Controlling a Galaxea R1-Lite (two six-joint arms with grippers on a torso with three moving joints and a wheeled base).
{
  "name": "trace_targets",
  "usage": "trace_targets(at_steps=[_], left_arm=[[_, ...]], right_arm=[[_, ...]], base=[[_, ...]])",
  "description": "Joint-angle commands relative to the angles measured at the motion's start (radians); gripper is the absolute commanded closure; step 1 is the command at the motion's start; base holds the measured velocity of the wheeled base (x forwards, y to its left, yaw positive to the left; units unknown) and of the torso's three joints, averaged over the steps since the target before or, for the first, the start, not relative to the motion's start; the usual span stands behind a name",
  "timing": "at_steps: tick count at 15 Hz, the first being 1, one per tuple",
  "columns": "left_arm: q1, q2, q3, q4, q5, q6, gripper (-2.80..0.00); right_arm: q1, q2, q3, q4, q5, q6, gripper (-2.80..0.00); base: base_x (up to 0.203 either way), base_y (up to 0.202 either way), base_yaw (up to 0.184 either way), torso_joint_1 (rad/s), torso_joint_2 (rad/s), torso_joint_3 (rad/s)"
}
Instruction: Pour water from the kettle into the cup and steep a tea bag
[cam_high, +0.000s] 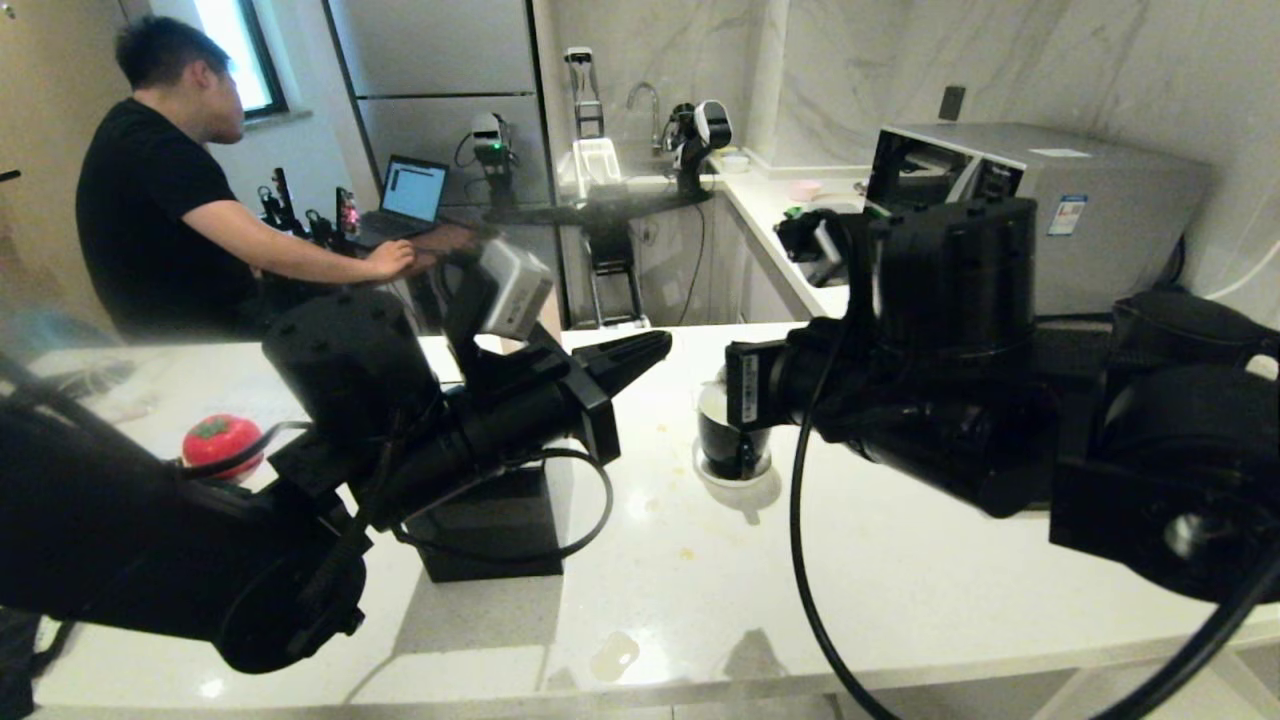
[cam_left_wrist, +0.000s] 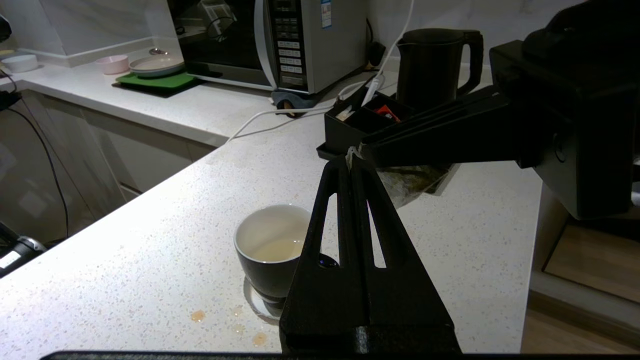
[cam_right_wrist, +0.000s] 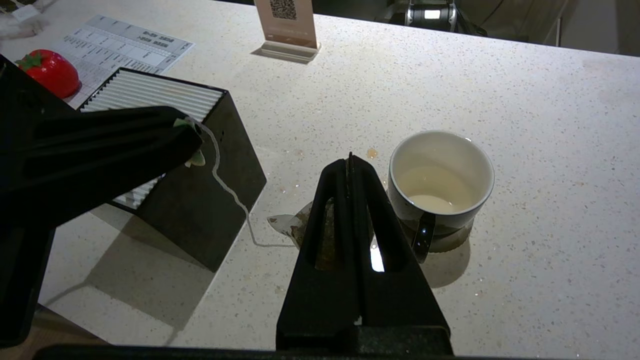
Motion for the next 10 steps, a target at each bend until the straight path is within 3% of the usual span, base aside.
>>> trace_targets(at_steps=[1,10], left_arm=[[0.0,0.0,0.0,-0.007,-0.001,-0.002,0.0],[0.002,0.003,0.001,-0.007,-0.001,-0.002,0.0]], right_arm=[[0.0,-0.001,0.01,-0.003,-0.002,0.001,0.0],[0.0,-0.002,0.023,0.006,-0.004,0.002,0.0]], base=[[0.0,0.0,0.0,0.0,0.0,0.0],[0.0,0.0,0.0,0.0,0.0,0.0]])
